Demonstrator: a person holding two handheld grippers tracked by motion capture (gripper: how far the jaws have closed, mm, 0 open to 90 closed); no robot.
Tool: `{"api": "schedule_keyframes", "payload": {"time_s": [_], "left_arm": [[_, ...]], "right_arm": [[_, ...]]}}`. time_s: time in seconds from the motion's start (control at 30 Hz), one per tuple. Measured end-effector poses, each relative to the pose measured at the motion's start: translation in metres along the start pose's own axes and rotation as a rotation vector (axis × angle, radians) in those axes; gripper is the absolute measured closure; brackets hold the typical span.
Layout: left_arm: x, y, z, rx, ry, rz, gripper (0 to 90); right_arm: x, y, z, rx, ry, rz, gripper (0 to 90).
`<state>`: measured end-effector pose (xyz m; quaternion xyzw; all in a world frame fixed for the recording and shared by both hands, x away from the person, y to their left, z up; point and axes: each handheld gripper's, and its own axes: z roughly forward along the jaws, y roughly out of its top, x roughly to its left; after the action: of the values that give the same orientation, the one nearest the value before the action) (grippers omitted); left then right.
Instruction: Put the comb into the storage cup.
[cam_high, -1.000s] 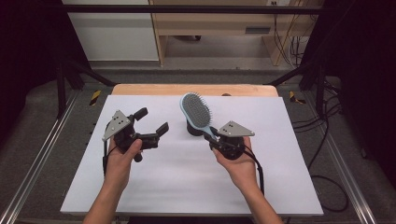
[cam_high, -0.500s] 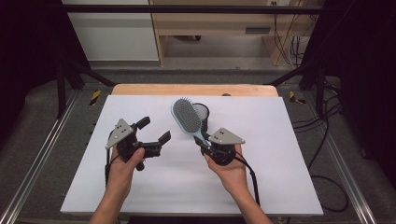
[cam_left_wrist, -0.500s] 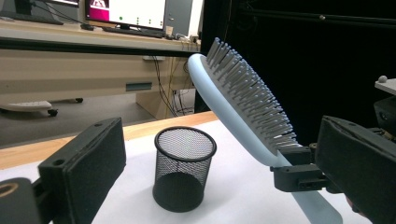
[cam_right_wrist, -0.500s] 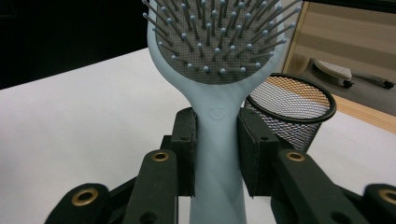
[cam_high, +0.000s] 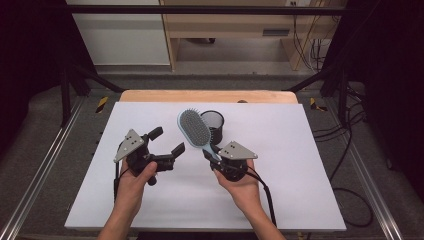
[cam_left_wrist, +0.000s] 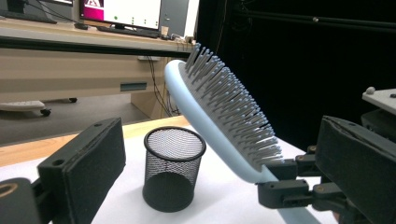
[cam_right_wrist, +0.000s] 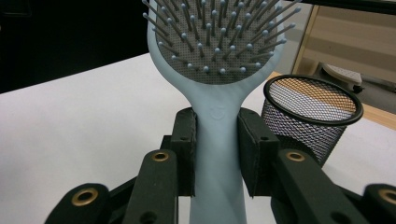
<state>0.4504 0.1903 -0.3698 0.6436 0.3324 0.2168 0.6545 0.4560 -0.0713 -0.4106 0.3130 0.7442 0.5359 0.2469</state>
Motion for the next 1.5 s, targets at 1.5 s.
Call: {"api": "schedule_keyframes", "payload": {"time_s": [1.5], "left_arm": [[0.017, -0.014, 0.002, -0.030, -0.093, -0.298, 19.3]], "right_arm": [[0.041, -0.007, 0.011, -0.054, 0.065, -0.072, 69.6]]}}
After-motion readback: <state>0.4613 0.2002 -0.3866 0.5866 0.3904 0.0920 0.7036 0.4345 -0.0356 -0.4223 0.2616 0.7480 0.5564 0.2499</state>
